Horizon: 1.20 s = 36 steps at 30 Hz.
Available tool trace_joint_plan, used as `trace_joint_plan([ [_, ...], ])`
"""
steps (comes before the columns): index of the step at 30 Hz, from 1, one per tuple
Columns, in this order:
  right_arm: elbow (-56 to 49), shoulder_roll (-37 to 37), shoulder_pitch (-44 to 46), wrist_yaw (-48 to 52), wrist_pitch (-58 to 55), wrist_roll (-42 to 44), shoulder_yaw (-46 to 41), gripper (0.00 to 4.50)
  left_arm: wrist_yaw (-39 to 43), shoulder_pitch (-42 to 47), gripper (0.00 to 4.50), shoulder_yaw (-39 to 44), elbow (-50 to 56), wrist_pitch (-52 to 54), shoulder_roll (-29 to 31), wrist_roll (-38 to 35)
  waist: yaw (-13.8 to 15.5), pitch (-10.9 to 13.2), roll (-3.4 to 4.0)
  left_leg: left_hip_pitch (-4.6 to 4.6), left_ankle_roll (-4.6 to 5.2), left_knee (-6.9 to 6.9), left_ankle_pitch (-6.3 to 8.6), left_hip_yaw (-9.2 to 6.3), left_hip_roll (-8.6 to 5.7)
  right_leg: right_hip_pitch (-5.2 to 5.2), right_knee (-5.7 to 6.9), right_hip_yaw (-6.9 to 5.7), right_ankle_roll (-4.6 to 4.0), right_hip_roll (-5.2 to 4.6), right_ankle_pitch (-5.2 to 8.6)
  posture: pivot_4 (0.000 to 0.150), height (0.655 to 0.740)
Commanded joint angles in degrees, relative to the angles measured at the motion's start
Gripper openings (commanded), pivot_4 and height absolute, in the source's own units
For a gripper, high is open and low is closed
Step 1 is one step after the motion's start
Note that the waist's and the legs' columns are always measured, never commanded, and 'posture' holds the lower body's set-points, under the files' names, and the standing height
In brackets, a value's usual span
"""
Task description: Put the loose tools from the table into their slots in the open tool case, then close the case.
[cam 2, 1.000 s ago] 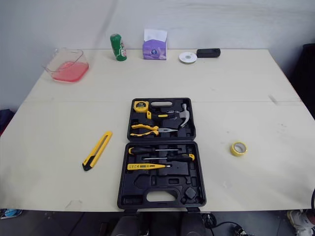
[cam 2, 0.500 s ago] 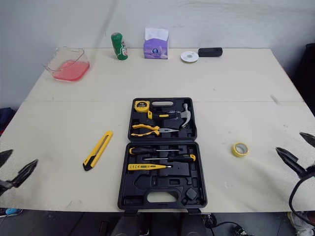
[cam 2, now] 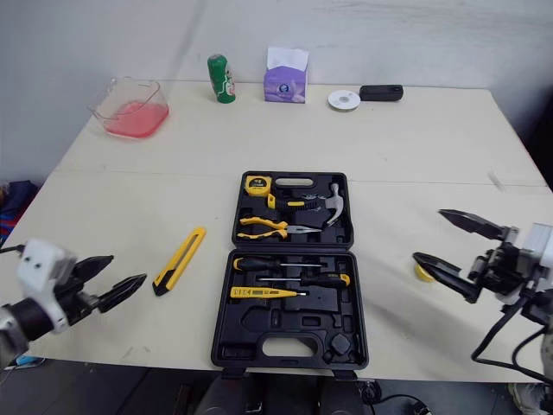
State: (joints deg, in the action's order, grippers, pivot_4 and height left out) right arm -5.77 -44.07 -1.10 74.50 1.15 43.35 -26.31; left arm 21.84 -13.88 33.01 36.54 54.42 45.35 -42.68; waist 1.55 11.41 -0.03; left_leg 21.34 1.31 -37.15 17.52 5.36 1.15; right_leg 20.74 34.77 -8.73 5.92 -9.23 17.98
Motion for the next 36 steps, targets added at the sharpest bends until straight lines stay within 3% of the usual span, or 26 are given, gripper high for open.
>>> trace_joint_plan([
  [1, -4.8, 0.2, 0.2, 2.2, -0.9, 2.0, 1.1, 4.5, -8.2, 7.4, 4.43, -2.4, 2.4, 12.4, -0.4, -4.2, 0.1, 0.0, -0.02, 0.01, 0.01, -0.01, 0.0, 0.0, -0.01, 0.01, 0.0, 0.0, 0.0, -0.01, 0.0, 0.15, 0.74],
  [5, -9.5, 0.8, 0.6, 2.2, -4.2, 4.7, 3.4, 4.5, -15.4, 18.9, 4.43, -9.2, 1.0, 24.9, -2.6, -3.5, 0.1, 0.1, -0.13, 0.0, 0.02, -0.03, -0.01, -0.02, -0.06, -0.04, 0.0, 0.02, 0.06, 0.01, -0.03, 0.15, 0.74],
  [10, -11.2, 1.4, 1.4, 2.0, -4.9, 4.1, 4.7, 4.5, -19.5, 26.8, 4.43, -15.5, -2.8, 29.5, -6.6, 1.1, -0.1, 0.1, -0.27, -0.02, -0.11, 0.0, -0.06, 0.06, -0.02, -0.01, 0.04, 0.33, 0.12, 0.64, -0.07, 0.15, 0.74],
  [15, -11.5, 1.6, 0.8, 1.7, -5.0, 3.8, 4.4, 4.5, -20.0, 28.1, 4.43, -20.4, -5.6, 28.2, -6.0, 6.8, 0.0, 0.1, -0.28, -0.02, -0.23, 0.02, -0.05, 0.18, 0.09, 0.13, 0.02, 0.47, 0.08, 0.77, -0.05, 0.15, 0.74],
  [26, -15.0, 1.9, -1.7, 1.9, -5.0, 4.2, 4.1, 4.5, -17.6, 24.1, 4.43, -25.3, -6.5, 28.7, -9.2, 11.1, 0.1, 0.0, -0.13, -0.2, -0.56, -0.01, 0.07, 0.49, 0.13, 0.25, 0.24, 0.87, 0.02, 0.67, -0.09, 0.15, 0.74],
  [29, -15.9, 1.6, -2.0, 1.5, -5.4, 4.4, 4.0, 4.5, -17.2, 22.0, 3.72, -25.7, -6.7, 28.5, -9.8, 12.3, 0.1, 0.0, -0.01, -0.19, -0.55, 0.01, 0.1, 0.6, 0.13, 0.34, 0.24, 0.97, 0.02, 0.67, -0.09, 0.15, 0.74],
  [35, -17.6, 1.3, -2.2, 0.3, -6.6, 4.8, 3.7, 4.5, -16.2, 20.1, 1.26, -26.3, -5.9, 27.4, -10.0, 13.7, -0.1, -0.3, 0.33, -0.27, -0.64, -0.01, 0.14, 0.79, 0.39, 0.38, 0.24, 1.14, -0.07, 0.7, -0.13, 0.15, 0.74],
  [36, -17.9, 1.2, -2.1, 0.0, -6.9, 4.8, 3.8, 4.5, -15.9, 20.0, 1.25, -26.3, -5.9, 26.6, -9.6, 14.2, -0.1, -0.4, 0.41, -0.28, -0.67, 0.0, 0.15, 0.83, 0.43, 0.43, 0.24, 1.16, -0.09, 0.73, -0.14, 0.15, 0.74],
])
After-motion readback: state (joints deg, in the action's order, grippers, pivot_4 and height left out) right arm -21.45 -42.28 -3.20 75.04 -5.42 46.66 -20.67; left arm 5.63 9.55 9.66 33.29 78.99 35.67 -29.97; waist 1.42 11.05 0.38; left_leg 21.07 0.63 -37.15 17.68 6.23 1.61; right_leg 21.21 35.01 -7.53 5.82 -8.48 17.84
